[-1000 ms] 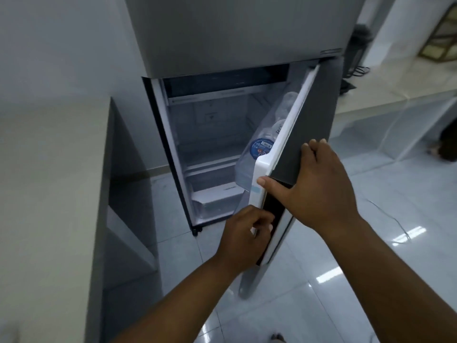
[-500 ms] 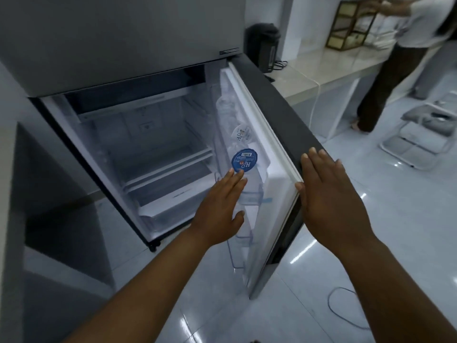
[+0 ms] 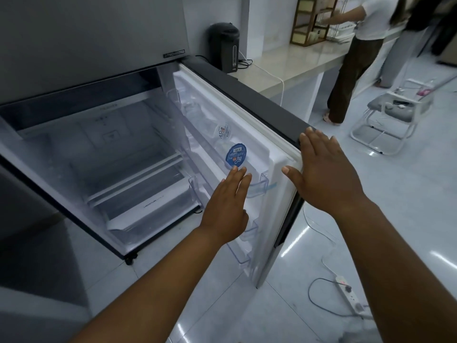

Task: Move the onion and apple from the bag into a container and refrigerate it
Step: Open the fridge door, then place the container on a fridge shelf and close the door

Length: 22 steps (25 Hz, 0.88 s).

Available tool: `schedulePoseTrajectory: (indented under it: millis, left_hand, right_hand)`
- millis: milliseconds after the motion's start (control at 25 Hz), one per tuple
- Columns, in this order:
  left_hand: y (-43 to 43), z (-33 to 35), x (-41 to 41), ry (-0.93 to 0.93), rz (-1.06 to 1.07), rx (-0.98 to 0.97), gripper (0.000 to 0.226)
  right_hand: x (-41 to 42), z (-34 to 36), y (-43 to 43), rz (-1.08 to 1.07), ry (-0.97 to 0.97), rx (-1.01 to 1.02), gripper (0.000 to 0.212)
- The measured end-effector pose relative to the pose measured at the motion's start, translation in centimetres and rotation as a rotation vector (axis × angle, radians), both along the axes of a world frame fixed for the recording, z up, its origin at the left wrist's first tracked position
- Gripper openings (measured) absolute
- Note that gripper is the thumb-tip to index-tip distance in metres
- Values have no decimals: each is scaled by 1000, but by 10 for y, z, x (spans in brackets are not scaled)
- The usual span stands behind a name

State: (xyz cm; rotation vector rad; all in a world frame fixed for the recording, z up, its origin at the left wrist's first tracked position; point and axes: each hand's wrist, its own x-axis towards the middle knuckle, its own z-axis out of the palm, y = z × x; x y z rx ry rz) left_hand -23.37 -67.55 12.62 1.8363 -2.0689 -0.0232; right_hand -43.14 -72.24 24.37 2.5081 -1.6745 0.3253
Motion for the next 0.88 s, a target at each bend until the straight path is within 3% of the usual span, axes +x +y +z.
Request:
schedulePoseTrajectory:
  millis: [280,480,600,720,880]
  left_hand:
    - [12,13,-12,9,-37,4,82]
    - [93,-5,24,80,96,-12,75]
    - [163,-32,74,225,345,32,72]
    - [248,-52,128,353,702,51,68]
    - [358,-62,195,489,1127,-5,61]
  right_hand:
    - [-14,-6,-15,79,-93,-45,77]
    - [30,-19,11,325,-518,-285,52]
    - [104,-53,61,516,-599,18,53]
    - [193,-99,126,767,-452,446,58]
    - [310,-134,205,1049,-290,730,63]
